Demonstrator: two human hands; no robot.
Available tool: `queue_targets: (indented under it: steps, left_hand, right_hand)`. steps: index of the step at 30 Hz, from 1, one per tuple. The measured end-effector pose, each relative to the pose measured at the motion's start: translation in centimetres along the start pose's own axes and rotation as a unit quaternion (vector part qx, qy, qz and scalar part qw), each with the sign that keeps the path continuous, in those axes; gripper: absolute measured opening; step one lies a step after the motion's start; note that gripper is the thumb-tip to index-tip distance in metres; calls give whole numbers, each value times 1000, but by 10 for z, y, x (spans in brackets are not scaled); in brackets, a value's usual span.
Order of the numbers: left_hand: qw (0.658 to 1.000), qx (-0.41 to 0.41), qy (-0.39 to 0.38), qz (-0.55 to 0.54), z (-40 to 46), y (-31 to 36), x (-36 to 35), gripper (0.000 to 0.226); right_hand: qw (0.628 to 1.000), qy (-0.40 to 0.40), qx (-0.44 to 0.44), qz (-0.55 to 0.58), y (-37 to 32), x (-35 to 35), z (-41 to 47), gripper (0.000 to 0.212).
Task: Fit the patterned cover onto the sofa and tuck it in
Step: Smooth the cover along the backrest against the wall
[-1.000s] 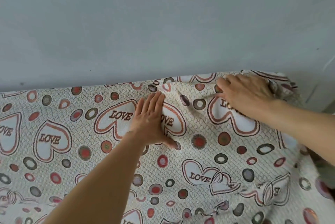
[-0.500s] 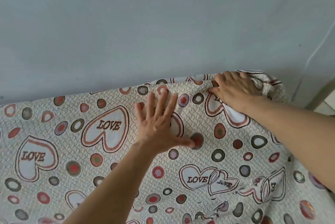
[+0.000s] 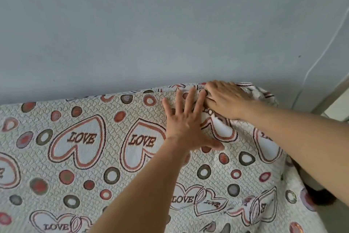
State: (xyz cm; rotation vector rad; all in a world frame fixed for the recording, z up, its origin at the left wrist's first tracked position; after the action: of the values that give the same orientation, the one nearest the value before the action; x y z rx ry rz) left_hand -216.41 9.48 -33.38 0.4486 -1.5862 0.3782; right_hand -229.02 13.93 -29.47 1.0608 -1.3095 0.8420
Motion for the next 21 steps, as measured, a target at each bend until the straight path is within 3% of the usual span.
queue_targets:
  steps: [2, 4, 7, 10, 14, 21]
  left_hand:
    - [1000, 2, 2, -3, -1, -1, -1, 149]
    - [1000, 3, 10, -20, -5, -1, 2, 146]
    - [998, 25, 34, -40, -11, 1, 7, 128]
    - [993, 98, 49, -52, -11, 18, 9, 112]
    - [979, 183, 39, -81, -4, 38, 7, 115]
    - [973, 208, 35, -98, 4, 34, 0, 113]
  right_hand:
    - [998, -22, 59, -10, 9, 4, -7, 47]
    - [992, 13, 111, -66, 21, 10, -20, 58]
    - [988, 37, 118, -89, 46, 8, -35, 67]
    - [986, 65, 153, -22, 60, -4, -37, 63]
    - [977, 112, 179, 22, 65, -14, -33, 60]
    - [967, 167, 191, 39, 63, -21, -24, 52]
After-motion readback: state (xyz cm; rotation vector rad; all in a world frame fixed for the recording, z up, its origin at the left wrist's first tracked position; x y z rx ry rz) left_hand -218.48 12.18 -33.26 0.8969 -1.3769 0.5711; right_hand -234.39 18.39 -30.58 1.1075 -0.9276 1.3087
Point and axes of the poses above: each hand's wrist, its own z-axis towards the middle knuckle, its own x-axis out of the back of the hand, y = z × x, the point moved 4 cm from there along z, towards the middle knuckle, and after that the axes turned 9 degrees about -y, right-handed, at the moved point
